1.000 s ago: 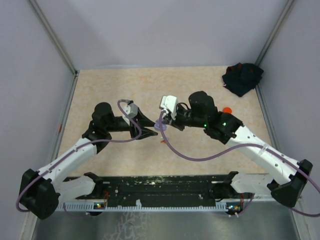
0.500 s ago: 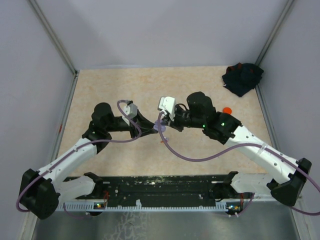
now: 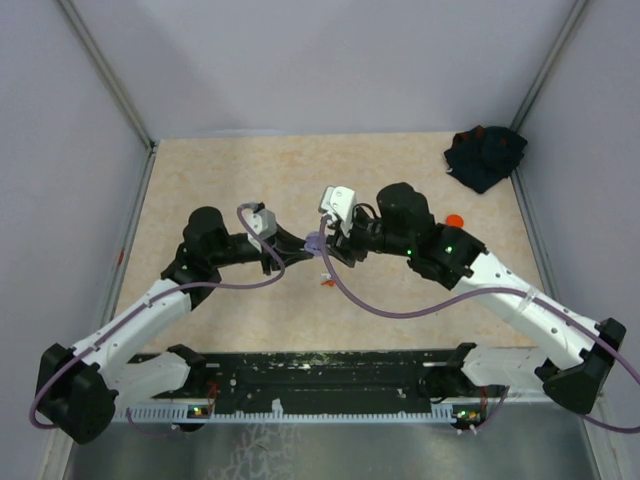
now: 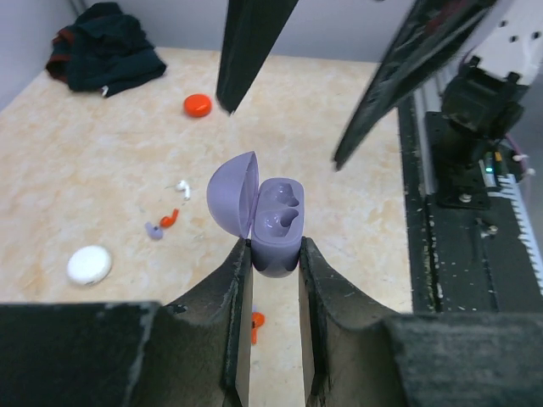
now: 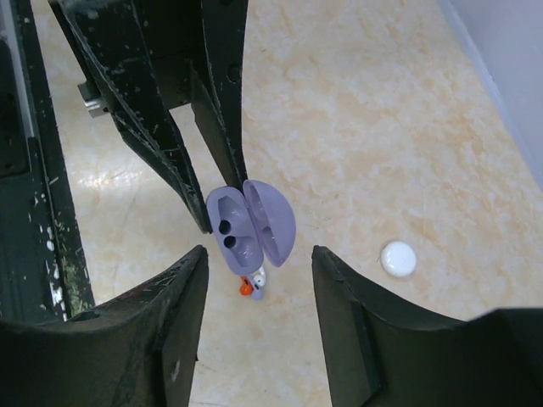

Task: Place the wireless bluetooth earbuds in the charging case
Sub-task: Open the charging case, then pick up the earbud from the center of the board.

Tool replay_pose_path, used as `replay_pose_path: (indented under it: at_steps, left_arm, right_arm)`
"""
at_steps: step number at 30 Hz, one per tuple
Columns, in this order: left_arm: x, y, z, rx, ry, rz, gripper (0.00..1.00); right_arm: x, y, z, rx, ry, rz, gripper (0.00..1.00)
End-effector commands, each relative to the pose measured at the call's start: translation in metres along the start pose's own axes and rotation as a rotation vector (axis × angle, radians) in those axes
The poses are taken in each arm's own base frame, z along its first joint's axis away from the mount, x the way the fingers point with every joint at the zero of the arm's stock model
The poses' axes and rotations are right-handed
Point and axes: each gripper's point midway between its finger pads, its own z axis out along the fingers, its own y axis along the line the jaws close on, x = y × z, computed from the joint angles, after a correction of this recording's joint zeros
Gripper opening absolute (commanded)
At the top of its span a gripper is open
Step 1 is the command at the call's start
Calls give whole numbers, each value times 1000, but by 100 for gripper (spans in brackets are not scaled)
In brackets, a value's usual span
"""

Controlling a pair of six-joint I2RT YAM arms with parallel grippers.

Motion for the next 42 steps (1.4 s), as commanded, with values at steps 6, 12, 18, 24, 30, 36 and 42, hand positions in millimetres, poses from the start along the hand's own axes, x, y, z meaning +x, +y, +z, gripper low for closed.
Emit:
replay_pose_path:
  at_steps: [6,12,18,24,30,36,42]
  left_arm:
    - [26,64,-22,-406,126,-37,0]
    - [35,96,-43,-628,187,-89,1]
    - [35,111,-61,-741,195,-115,1]
    - [32,119,-72,-794,180,-132,1]
    - [30,122,-78,-817,170,-140,1]
    - [28,127,-85,-849,155,-153,1]
    - [27,127,-85,-842,144,-158,1]
  right_arm:
    - [11,-22,-1,172,28,115,56]
    - [74,-25,17,222,173,227,56]
    - [126,-23,35,269,258,327,52]
    - [166,-17,55,271,352,379,47]
    - [191,-15,73,281,407,401,38]
    - [215,-9,87,262,462,409,33]
    - [229,-6,93,254,496,409,29]
